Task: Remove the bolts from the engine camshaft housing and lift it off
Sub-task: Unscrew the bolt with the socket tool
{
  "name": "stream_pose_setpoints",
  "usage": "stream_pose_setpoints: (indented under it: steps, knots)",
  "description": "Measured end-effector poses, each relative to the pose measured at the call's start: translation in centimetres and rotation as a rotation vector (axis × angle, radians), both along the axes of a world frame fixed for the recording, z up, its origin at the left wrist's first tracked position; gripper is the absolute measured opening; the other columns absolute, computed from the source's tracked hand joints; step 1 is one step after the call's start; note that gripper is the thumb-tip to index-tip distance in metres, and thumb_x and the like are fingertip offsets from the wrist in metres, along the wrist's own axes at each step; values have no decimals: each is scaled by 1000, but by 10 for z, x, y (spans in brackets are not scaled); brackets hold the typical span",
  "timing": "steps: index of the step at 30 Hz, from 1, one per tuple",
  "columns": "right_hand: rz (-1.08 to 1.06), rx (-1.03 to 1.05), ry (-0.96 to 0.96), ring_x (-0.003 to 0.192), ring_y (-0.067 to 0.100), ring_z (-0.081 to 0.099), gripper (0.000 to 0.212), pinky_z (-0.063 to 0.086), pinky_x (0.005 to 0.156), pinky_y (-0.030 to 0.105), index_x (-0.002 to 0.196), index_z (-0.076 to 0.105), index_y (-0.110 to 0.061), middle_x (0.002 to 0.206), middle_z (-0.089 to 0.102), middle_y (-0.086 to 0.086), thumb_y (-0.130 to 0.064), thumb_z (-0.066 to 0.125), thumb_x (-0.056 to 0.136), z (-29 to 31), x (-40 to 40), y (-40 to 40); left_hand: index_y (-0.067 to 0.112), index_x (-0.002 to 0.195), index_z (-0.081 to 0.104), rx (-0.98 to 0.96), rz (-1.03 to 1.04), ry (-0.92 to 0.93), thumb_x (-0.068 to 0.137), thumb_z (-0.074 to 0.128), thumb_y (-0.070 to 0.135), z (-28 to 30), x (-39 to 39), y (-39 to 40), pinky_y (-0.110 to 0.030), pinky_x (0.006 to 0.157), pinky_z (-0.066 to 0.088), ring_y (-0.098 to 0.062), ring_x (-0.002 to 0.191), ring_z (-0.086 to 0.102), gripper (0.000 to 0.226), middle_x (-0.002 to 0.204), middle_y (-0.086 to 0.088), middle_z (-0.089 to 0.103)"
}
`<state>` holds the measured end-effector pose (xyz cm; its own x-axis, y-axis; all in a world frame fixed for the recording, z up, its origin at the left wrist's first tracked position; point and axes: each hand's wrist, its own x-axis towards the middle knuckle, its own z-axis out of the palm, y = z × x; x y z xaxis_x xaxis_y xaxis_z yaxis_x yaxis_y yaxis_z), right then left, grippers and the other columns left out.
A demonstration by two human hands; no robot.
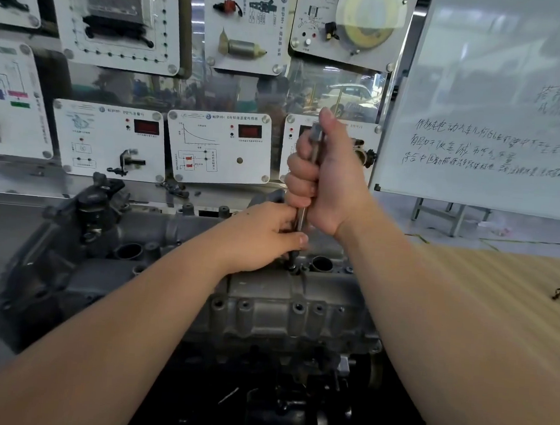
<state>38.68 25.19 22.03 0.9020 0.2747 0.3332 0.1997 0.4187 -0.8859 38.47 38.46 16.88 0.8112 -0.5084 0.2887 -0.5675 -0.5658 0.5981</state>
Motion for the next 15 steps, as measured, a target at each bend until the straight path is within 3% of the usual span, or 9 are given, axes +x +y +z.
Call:
stream_pose_setpoints:
  steps: [3, 5, 8, 12, 15]
  knots:
    - [-266, -49, -172, 44, 11, 28, 33, 27, 41, 24, 86, 45, -19, 55, 39, -6, -47, 45, 104, -17, 0, 8, 13, 90, 67, 33, 29, -55, 99, 63, 28, 1, 1, 0, -36, 71, 60, -1, 70, 70, 18, 80, 0, 73]
    - [-483, -141, -356, 44, 13, 41, 22, 36, 42, 26, 89, 48, -20, 59, 51, -6, -34, 49, 105, -24, 0, 8, 14, 92, 68, 25, 32, -60, 97, 64, 29, 2, 1, -1, -32, 67, 59, 0, 69, 70, 16, 79, 2, 74]
    - [-778, -307, -568, 48, 7, 54, 25, 43, 49, 19, 83, 54, -23, 62, 60, -13, -31, 46, 106, -30, 1, 5, 11, 99, 68, 5, 40, -52, 96, 66, 30, 1, 2, -2, -30, 65, 57, -2, 70, 71, 19, 84, 0, 76]
    - [-834, -403, -612, 53, 2, 58, 29, 48, 60, 25, 92, 60, -27, 61, 64, -14, -36, 37, 106, -34, 2, 7, 22, 103, 68, -60, -14, -13, 99, 63, 28, -1, 4, -1, -11, 57, 48, -1, 76, 71, 9, 91, 7, 76]
    - [-822, -384, -621, 51, 3, 59, 21, 48, 57, 27, 99, 55, -33, 60, 66, -12, -39, 36, 104, -35, 0, 5, 25, 109, 68, -53, -51, 1, 101, 59, 24, -2, 6, 0, -7, 57, 46, 3, 81, 69, 12, 97, 10, 76]
